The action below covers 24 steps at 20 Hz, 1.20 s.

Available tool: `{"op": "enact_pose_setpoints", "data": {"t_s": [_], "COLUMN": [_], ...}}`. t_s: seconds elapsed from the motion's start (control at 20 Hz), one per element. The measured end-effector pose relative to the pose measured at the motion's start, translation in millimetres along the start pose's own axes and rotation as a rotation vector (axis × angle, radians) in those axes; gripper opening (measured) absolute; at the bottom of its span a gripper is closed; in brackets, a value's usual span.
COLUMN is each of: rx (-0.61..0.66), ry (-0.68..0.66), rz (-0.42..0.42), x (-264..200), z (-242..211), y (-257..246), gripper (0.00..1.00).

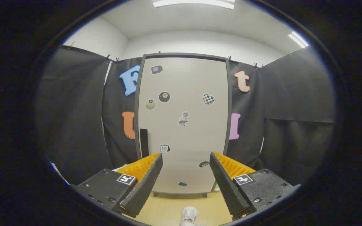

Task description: Open the shoe cabinet door, grab the shoes and put them into the shoe cabinet, then close the shoe cabinet door.

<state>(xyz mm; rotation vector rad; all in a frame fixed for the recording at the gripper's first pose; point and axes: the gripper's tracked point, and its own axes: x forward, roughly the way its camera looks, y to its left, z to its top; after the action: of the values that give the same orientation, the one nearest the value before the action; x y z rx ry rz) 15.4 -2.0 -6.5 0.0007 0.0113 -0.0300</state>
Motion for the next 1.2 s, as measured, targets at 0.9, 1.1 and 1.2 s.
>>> {"op": "enact_pose_setpoints", "data": {"t_s": [0.9, 1.1, 1.2], "rx": [0.003, 0.005, 0.006], "ry": [0.024, 0.038, 0.050], "rz": [0.060, 0.067, 0.072], "x": [125.3, 164.6, 182.8], "z": [-30.0, -39.0, -43.9], "y": [105.7, 130.2, 140.8], "gripper": [0.99, 0.98, 0.98]}}
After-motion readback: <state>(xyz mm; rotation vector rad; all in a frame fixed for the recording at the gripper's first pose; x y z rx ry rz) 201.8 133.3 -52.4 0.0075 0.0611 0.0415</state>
